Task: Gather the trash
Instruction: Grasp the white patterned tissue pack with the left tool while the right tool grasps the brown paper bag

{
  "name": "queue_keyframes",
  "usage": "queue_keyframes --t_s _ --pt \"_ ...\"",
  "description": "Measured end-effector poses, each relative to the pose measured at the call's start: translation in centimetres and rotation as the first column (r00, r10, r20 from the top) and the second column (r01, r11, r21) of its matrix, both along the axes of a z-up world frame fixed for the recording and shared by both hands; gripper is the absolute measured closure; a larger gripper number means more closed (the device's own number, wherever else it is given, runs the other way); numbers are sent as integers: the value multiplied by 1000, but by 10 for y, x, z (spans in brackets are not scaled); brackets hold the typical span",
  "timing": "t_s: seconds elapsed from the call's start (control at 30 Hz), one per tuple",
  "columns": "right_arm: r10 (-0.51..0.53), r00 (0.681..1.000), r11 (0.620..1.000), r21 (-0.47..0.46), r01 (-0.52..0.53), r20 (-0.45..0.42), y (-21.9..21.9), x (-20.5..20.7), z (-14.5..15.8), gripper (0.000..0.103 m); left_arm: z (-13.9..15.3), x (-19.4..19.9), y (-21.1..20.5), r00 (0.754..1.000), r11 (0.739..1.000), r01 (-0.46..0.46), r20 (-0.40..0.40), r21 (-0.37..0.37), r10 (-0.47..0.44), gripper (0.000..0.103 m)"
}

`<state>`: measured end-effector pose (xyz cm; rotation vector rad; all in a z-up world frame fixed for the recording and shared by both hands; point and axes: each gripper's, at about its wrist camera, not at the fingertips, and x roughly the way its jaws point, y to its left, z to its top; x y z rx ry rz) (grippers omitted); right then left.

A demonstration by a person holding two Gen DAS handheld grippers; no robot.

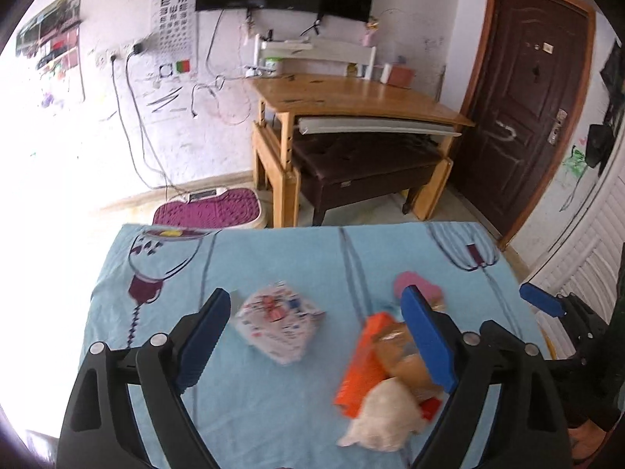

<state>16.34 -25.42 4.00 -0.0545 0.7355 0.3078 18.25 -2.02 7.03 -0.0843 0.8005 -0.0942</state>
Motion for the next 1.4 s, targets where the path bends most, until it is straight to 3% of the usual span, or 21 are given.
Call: queue_keyframes --t_s 0.37,0.53,0.7,0.77,0.83,1.03,1.33,1.4 --pt "72 996 997 5 -72 -58 48 3 -9 15 -53 31 44 986 993 -17 -167 -113 -2 15" --pt "94 992 996 2 -94 -85 60 1 -18 16 -71 43 45 974 978 8 -219 -207 -54 15" --pt "89 992 996 -1 -89 -85 62 -5 -19 28 -76 39 42 975 969 33 -205 -245 -85 16" --pt "94 992 995 -5 -95 -84 65 -8 -19 31 -79 38 39 972 968 40 -213 -248 -95 24" --pt "102 992 995 -9 -103 -77 70 -10 -18 34 -82 36 35 969 970 58 -220 -236 -111 43" --pt "135 989 991 -1 -135 -61 75 -20 -12 39 -90 36 29 963 969 66 -240 -240 -125 81" --pt "152 988 985 84 -150 -29 60 -39 5 39 -83 30 11 970 975 87 -204 -206 -130 94" --pt "146 989 988 61 -144 -26 61 -39 4 39 -81 29 7 971 974 96 -197 -206 -137 94"
